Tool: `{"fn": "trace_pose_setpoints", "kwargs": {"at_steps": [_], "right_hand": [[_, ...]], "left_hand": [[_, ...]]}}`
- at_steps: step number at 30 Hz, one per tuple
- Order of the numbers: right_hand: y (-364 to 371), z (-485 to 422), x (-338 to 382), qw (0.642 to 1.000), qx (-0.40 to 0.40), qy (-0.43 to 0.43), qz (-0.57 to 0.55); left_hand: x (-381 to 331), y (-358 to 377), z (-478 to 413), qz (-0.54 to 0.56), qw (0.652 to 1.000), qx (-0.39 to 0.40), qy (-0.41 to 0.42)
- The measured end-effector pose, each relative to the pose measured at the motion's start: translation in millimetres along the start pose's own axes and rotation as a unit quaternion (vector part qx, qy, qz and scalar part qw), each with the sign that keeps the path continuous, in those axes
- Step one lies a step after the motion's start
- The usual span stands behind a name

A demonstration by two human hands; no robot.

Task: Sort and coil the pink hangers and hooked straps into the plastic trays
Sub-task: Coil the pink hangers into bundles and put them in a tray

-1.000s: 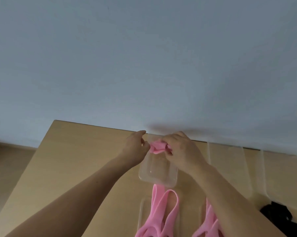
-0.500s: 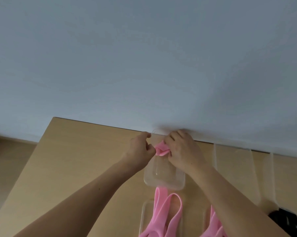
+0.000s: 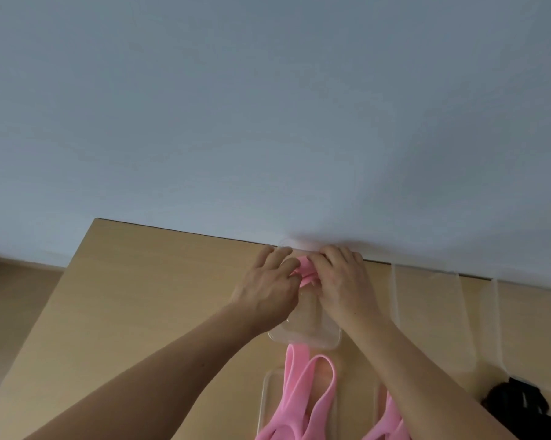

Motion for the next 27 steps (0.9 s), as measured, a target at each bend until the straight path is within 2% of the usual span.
{"fn": "trace_pose_setpoints", "kwargs": {"at_steps": [4, 13, 20, 27], "right_hand": [[0.6, 2.9, 1.1, 1.000, 0.013, 0.016, -0.013], [-0.6, 25.2, 4.1, 0.998, 0.046, 0.035, 0.029], [4.1, 32.6, 2.7, 0.990, 0.131, 0.024, 0.037], [-8.9, 34.9, 1.9, 0.991, 0.126, 0.028, 0.032]], "left_hand": [[0.3, 2.1, 2.1, -0.016, 0.998, 0.058, -0.006], [-2.1, 4.3, 12.9, -0.006, 0.999, 0.043, -0.014], [-0.8, 13.2, 9.4, 0.011, 0.994, 0.110, -0.025], [-0.2, 5.3, 13.6, 0.015, 0.991, 0.126, -0.040]]}}
Point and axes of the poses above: each hand's wrist, its own z-axis away from the middle knuckle, its own y-axis out of the palm, x = y × z, the point moved 3 cm from there along -z, towards the middle knuckle, and after that the axes turned 4 degrees about y, right-handed, at the moved point
